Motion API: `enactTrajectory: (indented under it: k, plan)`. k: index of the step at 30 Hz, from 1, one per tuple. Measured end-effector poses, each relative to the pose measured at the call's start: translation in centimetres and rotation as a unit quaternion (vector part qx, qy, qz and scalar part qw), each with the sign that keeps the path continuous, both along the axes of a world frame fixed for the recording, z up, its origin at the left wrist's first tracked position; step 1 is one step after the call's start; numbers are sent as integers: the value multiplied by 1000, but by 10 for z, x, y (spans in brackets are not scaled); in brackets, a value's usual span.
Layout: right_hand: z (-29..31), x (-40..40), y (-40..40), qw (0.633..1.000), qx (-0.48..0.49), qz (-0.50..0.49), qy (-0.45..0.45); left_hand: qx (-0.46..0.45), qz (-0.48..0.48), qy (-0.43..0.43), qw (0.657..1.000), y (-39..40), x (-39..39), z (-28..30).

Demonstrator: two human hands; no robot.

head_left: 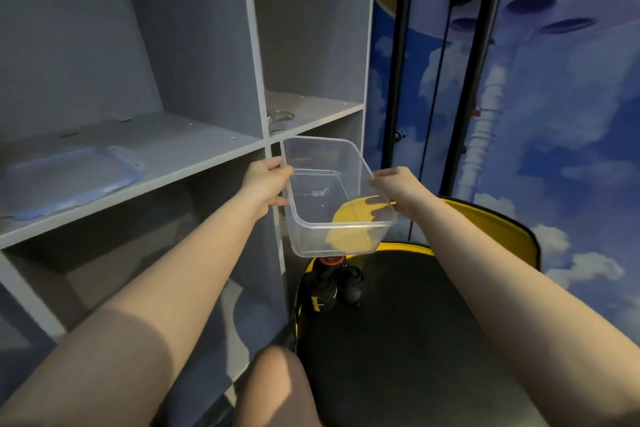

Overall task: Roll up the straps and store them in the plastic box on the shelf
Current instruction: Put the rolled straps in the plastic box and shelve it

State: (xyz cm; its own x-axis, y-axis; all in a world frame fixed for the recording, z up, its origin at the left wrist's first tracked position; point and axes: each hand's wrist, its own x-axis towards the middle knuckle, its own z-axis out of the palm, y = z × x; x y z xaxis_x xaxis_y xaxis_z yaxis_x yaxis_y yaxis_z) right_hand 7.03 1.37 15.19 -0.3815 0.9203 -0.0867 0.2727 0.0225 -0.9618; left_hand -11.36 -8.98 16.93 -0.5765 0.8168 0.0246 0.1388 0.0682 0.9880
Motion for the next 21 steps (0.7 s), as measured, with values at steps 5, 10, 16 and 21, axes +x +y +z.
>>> enactTrajectory:
  k: [5, 10, 16, 21]
  plan:
    - [-34, 40, 16, 998, -28, -55, -21, -53, -57, -11, 997, 23, 34, -24]
    - [-67, 77, 20, 994, -45, -95, -37, -108, -115, -22, 987, 47, 63, -57]
    - [-117, 114, 26, 986, -61, -134, -74, -170, -153, -25, 973, 76, 94, -112]
    - [-158, 137, 30, 978, -80, -164, -106, -205, -177, -42, 962, 93, 121, -155]
